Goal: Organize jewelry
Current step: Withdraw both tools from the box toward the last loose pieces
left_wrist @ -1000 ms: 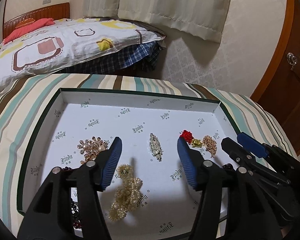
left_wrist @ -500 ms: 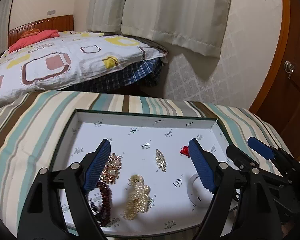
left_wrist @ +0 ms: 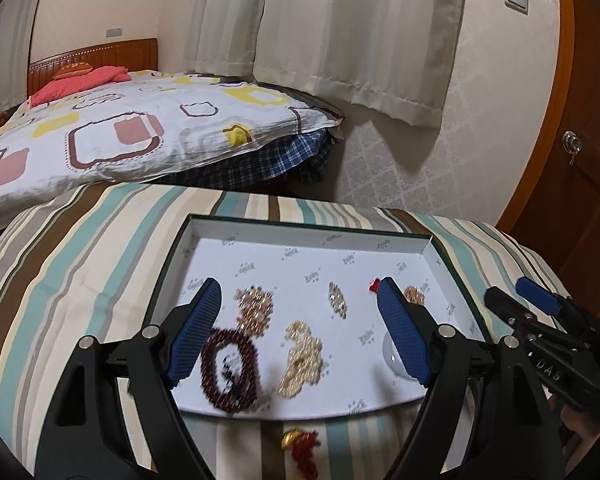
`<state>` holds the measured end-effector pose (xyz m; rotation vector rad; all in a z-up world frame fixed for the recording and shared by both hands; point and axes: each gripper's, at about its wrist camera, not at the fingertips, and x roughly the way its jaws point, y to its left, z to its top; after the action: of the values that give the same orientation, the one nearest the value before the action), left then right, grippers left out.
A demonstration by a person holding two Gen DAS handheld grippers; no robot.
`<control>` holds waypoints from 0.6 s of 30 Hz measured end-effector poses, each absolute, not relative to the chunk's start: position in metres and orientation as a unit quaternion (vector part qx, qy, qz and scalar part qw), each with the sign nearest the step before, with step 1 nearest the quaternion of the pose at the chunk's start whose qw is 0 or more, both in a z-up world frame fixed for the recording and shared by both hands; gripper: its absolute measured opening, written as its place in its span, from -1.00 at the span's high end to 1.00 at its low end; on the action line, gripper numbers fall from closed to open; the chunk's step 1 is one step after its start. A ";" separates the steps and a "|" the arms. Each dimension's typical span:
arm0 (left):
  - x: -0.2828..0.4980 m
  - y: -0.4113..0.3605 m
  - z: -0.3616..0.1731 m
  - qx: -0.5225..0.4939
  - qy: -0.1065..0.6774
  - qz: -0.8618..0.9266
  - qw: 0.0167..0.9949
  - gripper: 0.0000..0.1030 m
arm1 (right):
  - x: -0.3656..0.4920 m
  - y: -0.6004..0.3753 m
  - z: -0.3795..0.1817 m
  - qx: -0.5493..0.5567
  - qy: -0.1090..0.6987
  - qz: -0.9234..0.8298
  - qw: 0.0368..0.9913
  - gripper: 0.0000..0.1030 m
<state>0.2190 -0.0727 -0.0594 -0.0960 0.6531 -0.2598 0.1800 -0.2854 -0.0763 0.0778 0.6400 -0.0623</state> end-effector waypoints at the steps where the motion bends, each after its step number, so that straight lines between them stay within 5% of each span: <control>1: 0.216 -0.071 -0.060 -0.048 0.321 -0.126 0.938 -0.52 | 0.177 -0.287 -0.077 0.040 0.315 -0.033 0.947 -0.19; 18: 0.158 -0.045 -0.095 -0.051 0.357 -0.102 0.927 -0.52 | 0.119 -0.294 -0.114 0.065 0.359 -0.058 0.929 -0.19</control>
<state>0.1578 -0.0453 -0.0948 -0.1042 0.7328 -0.2095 0.1191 -0.2940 -0.1143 0.1325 0.7360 -0.1182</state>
